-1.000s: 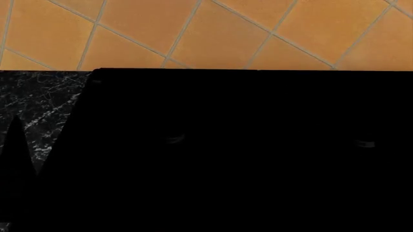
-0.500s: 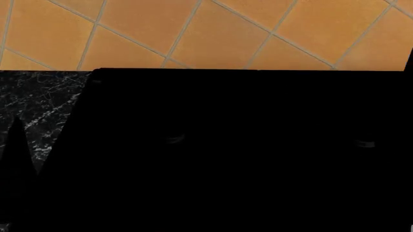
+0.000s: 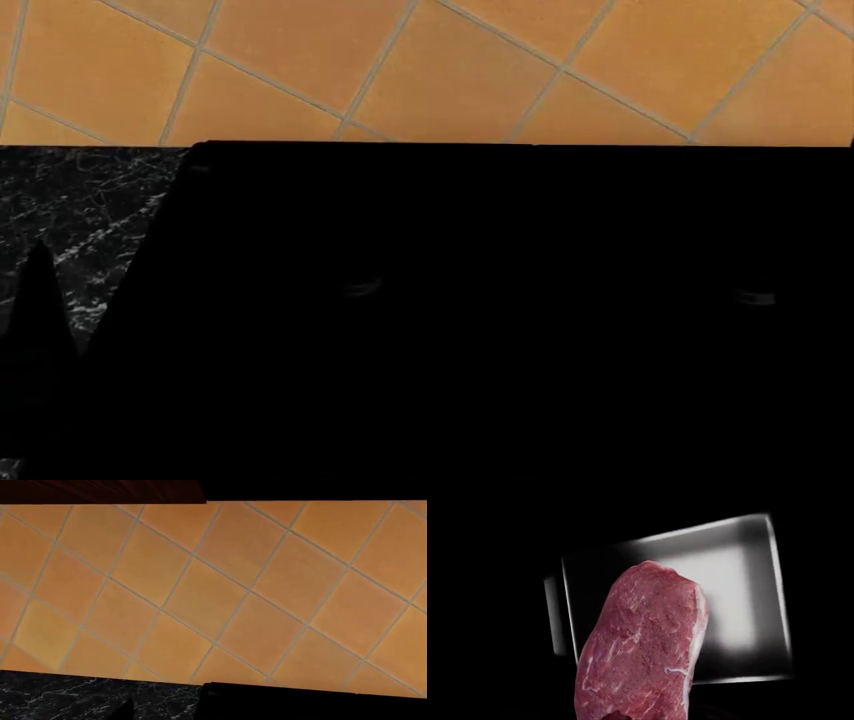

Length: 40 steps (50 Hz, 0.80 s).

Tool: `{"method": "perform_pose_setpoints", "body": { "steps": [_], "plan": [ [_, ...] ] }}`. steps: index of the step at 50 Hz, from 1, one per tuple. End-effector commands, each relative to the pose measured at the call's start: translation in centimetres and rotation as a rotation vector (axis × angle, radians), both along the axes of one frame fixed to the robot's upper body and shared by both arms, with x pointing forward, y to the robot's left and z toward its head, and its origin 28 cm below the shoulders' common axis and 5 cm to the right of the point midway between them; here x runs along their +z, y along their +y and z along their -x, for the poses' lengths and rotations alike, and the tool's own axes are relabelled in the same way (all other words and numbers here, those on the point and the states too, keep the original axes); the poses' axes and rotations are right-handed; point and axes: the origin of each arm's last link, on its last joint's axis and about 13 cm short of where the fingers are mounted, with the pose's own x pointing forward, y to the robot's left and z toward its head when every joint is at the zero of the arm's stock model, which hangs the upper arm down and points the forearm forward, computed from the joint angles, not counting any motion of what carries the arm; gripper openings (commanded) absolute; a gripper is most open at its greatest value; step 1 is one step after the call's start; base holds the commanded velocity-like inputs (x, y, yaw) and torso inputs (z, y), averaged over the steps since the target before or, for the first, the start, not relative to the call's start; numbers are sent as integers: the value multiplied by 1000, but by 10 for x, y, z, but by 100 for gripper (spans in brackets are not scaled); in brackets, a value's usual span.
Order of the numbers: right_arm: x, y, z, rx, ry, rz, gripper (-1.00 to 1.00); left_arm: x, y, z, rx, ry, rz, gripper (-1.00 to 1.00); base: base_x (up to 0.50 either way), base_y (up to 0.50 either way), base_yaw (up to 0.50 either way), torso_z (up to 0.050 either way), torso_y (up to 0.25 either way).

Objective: Pick the steak from the counter and place it in the microwave.

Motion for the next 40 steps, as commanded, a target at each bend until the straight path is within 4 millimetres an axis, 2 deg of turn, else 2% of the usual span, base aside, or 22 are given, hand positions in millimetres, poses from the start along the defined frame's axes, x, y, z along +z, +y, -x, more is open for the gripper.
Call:
{"method": "perform_pose_setpoints", "body": {
  "steps": [1,17,18,29,40],
  "plan": [
    [0,-1,-3,-5,11,-13,-100,-1,0,-1,2,2,1,100,0,0,0,0,0],
    [-4,-4,-11,-23,86,-77,-100,0,0,1,0,1,-1,100,0,0,0,1,0],
    [-4,-4,-11,-22,91,-77,100,0,0,2,1,2,0,100,0,0,0,0,0],
    [-3,-4,-7,-31,80,-71,100,2,0,1,1,-3,0,100,0,0,0,0,0],
    [3,-2,6,-21,-14,-48,100,0,0,-1,2,-2,-1,100,0,0,0,0,0]
  ]
}}
